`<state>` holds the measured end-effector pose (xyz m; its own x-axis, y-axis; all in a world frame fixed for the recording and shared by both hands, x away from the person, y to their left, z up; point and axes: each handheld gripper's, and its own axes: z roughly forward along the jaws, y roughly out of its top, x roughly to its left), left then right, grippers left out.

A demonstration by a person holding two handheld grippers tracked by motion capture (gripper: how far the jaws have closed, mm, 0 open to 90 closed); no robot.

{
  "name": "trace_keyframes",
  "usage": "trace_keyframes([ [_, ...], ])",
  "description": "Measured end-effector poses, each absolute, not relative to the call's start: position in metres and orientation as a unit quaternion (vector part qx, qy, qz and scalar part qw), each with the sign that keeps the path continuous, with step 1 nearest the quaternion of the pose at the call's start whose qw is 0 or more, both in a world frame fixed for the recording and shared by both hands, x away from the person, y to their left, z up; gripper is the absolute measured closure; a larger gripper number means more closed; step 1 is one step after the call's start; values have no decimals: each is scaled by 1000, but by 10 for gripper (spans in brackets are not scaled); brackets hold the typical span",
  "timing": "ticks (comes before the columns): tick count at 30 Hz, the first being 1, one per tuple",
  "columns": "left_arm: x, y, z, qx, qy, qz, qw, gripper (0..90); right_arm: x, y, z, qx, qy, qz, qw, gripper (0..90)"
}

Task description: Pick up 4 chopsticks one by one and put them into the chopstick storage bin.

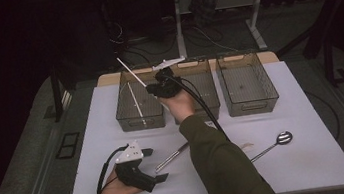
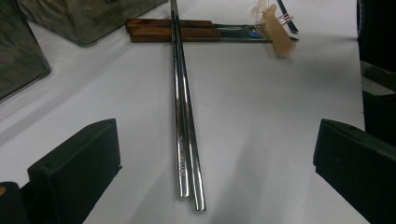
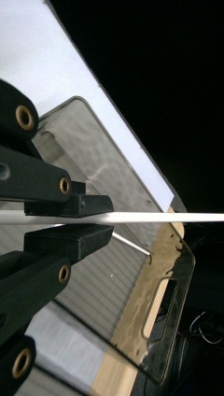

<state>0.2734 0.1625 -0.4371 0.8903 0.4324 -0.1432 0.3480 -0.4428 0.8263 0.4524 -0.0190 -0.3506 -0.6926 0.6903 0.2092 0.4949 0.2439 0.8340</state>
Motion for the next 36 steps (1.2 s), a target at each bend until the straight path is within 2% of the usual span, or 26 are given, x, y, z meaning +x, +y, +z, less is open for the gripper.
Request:
trace_keyframes([
  [12, 273, 163, -436, 848, 229, 43, 477, 0, 467, 6, -360, 387, 790, 464, 103, 836],
  [31, 273, 162, -436, 850, 224, 41, 475, 0, 474, 21, -390, 425, 803, 407, 94, 830],
  [33, 273, 162, -436, 850, 224, 41, 476, 0, 474, 21, -390, 427, 803, 405, 92, 801],
  [34, 273, 162, -436, 850, 224, 41, 476, 0, 474, 21, -389, 427, 802, 407, 91, 749],
  [36, 273, 162, -436, 849, 224, 41, 476, 0, 474, 20, -388, 427, 801, 409, 91, 705],
])
